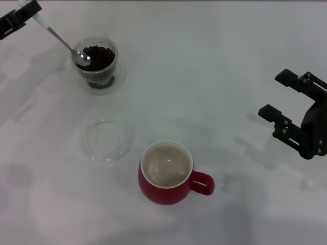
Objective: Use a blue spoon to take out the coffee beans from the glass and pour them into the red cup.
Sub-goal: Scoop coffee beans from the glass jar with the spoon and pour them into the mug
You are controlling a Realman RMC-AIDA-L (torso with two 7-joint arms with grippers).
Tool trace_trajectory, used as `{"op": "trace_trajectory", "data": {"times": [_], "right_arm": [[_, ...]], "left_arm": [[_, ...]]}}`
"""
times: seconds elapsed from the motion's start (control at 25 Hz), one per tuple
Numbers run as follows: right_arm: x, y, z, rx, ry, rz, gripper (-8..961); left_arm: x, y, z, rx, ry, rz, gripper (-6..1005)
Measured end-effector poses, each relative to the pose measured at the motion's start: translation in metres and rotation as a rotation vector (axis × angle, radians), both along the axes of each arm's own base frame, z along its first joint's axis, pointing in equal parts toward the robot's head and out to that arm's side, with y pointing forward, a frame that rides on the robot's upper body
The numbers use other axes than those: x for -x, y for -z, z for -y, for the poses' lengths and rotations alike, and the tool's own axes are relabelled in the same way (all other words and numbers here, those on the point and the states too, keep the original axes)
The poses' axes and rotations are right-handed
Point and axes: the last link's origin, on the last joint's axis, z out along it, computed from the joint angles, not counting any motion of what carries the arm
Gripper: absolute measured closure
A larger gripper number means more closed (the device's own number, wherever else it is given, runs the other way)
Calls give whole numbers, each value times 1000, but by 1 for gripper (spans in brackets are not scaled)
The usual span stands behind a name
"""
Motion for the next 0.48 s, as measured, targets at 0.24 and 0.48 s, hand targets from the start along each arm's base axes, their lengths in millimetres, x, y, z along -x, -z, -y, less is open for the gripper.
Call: {"op": "trace_trajectory", "data": {"times": [0.24, 0.48], "right_arm": [[-2, -2, -4, -7, 23, 1, 299], [-5, -2, -7, -6, 37, 19, 299]], "left_arm": [[-10, 15, -7, 22, 2, -35, 867], [-10, 30, -6, 54, -52, 0, 867]]}}
